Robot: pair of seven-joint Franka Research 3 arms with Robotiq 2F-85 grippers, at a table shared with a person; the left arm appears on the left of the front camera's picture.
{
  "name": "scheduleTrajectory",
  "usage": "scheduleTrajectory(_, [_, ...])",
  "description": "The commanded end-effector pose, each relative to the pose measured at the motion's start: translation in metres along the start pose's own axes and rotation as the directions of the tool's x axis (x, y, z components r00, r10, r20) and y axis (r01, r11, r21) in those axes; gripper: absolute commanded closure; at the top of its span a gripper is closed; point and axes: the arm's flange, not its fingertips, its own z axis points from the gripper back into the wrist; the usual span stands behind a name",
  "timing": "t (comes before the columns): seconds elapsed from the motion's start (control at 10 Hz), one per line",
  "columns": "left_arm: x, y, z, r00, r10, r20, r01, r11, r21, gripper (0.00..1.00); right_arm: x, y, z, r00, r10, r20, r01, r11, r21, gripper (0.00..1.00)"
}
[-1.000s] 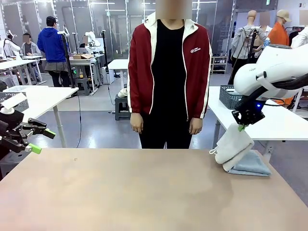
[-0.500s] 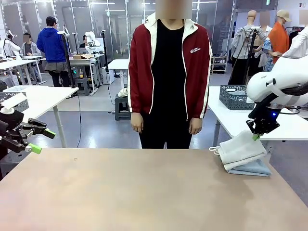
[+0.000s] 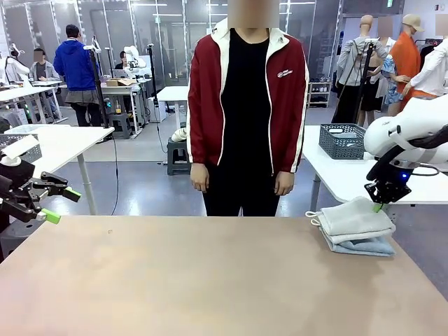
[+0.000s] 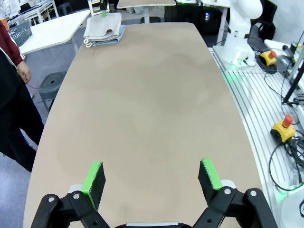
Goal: Fold the towels and place them in the basket.
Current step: Stack the folded Towel with hook on the right side of the table.
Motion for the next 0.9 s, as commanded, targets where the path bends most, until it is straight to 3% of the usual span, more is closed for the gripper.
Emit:
scheduleTrajectory(0.0, [0.001,0.000,0.001,1.000,-0.003,0.001,0.003,1.000,0.001,0.00,0.003,-0.007,0.000,0.999,0.021,-0.026,-0.020,0.999,0.037,0.77])
scheduleTrajectory(0.1, [0.001,0.000,0.001,1.000,-0.003,0.001,0.003,1.000,0.001,0.00,0.000,-0.007,0.000,0.999,0.025,-0.034,-0.024,0.999,0.036,0.68])
scheduleTrajectory(0.2, [0.001,0.000,0.001,1.000,-0.003,0.001,0.003,1.000,0.001,0.00,-0.003,-0.007,0.003,0.999,0.025,-0.036,-0.023,0.999,0.036,0.73])
scheduleTrajectory(0.3, [0.001,0.000,0.001,1.000,-0.003,0.001,0.003,1.000,0.001,0.00,-0.008,-0.005,0.011,0.999,0.031,-0.034,-0.029,0.999,0.041,0.49])
scheduleTrajectory(0.4, [0.001,0.000,0.001,1.000,-0.003,0.001,0.003,1.000,0.001,0.00,-0.016,-0.002,0.024,0.999,0.039,-0.017,-0.038,0.998,0.042,0.53])
scheduleTrajectory(0.5, [0.001,0.000,0.001,1.000,-0.003,0.001,0.003,1.000,0.001,0.00,-0.030,0.004,0.049,0.999,0.035,-0.004,-0.034,0.998,0.054,0.29])
scheduleTrajectory(0.8, [0.001,0.000,0.001,1.000,-0.003,0.001,0.003,1.000,0.001,0.00,-0.115,0.049,0.159,1.000,0.005,0.018,-0.007,0.994,0.105,0.29])
